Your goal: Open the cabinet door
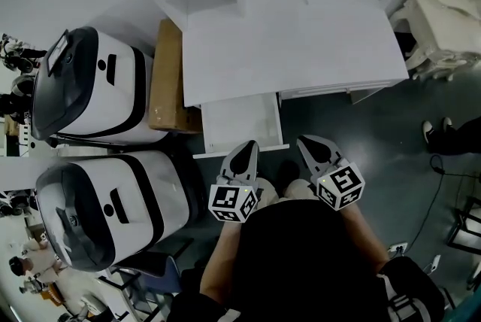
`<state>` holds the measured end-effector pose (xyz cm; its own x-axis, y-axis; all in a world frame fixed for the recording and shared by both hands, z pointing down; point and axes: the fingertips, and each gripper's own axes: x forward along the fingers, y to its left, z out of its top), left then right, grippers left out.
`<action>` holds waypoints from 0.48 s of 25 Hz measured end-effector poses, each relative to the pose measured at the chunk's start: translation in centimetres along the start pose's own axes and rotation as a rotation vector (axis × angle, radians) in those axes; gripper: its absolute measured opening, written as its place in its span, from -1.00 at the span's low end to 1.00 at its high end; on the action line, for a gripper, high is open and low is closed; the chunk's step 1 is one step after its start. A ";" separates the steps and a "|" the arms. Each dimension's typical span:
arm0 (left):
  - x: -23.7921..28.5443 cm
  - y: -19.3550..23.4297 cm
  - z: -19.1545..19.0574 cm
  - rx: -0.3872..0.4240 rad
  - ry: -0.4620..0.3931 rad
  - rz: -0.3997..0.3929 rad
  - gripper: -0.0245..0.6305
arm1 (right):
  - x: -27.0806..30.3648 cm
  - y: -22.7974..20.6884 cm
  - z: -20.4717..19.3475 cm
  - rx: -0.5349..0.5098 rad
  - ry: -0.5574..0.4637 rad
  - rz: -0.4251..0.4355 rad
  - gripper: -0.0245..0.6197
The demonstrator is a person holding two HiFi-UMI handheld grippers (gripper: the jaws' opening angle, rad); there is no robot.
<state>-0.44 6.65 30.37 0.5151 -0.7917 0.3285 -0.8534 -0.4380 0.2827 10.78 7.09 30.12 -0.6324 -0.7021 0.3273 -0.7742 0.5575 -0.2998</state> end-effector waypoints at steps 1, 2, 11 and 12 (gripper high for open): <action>0.0 0.0 0.0 0.000 0.000 0.001 -0.85 | 0.0 0.0 0.0 -0.001 0.002 0.000 -0.88; 0.0 0.0 0.0 -0.002 0.000 0.002 -0.85 | 0.0 0.0 0.0 -0.001 0.002 0.002 -0.88; -0.3 0.4 -0.6 -0.008 0.004 0.019 -0.85 | 0.0 0.0 -0.4 0.005 0.009 0.010 -0.88; -0.3 0.4 -0.6 -0.009 0.005 0.023 -0.85 | 0.0 -0.1 -0.5 0.006 0.012 0.010 -0.88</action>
<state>-0.92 6.95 30.95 0.4961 -0.7993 0.3390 -0.8640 -0.4160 0.2835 10.83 7.21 30.58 -0.6407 -0.6910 0.3347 -0.7674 0.5620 -0.3085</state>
